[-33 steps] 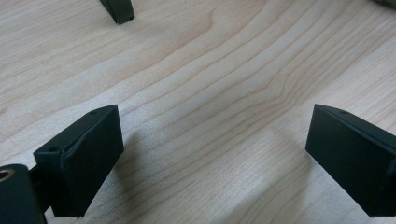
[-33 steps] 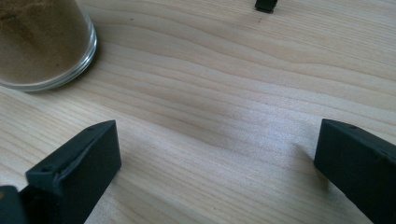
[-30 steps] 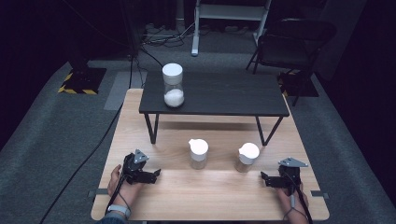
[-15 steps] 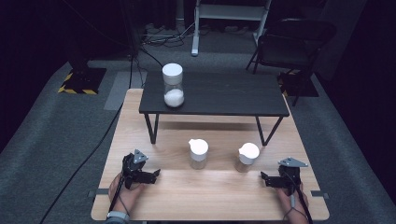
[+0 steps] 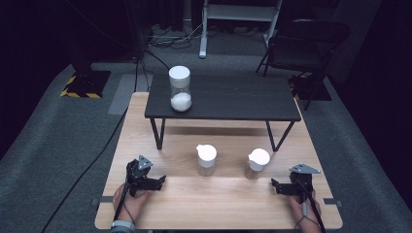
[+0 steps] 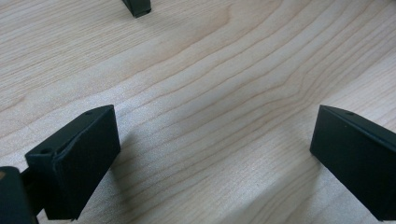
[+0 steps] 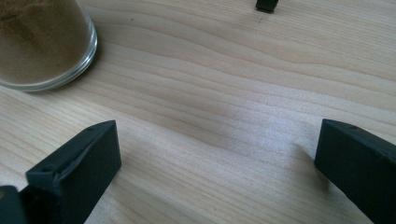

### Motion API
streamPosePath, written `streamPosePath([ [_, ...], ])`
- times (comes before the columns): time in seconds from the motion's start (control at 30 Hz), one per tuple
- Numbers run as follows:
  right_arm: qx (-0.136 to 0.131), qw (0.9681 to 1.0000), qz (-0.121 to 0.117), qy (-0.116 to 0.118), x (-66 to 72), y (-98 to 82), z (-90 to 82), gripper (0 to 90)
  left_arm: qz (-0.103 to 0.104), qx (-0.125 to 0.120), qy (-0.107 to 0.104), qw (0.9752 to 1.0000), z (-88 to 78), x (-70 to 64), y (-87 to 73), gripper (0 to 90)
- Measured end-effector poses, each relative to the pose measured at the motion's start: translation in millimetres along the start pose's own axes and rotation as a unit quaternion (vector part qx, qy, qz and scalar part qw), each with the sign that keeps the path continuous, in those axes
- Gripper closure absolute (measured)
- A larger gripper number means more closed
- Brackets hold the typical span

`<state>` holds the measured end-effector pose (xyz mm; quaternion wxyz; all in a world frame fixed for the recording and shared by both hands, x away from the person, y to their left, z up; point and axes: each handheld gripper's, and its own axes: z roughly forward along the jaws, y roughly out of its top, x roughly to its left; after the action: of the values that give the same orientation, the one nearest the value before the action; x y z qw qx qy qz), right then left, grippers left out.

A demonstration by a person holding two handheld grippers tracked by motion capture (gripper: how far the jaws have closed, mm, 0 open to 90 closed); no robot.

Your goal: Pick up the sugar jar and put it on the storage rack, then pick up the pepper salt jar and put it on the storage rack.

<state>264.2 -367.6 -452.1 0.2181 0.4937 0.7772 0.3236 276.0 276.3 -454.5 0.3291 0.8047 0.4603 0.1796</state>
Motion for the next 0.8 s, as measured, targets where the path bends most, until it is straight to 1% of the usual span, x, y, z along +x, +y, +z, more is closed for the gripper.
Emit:
streamPosePath([
  [0.33,0.0,1.0,-0.002,0.002,-0.8,0.3,0.3,0.2,-0.003,-0.002,0.003,1.0,0.2,-0.5,-0.4,1.6],
  [0.8,0.001,0.9998,-0.012,0.013,-6.8,1.3,0.9,0.1,-0.004,-0.001,0.003,1.0,0.2,-0.6,-0.4,1.6],
])
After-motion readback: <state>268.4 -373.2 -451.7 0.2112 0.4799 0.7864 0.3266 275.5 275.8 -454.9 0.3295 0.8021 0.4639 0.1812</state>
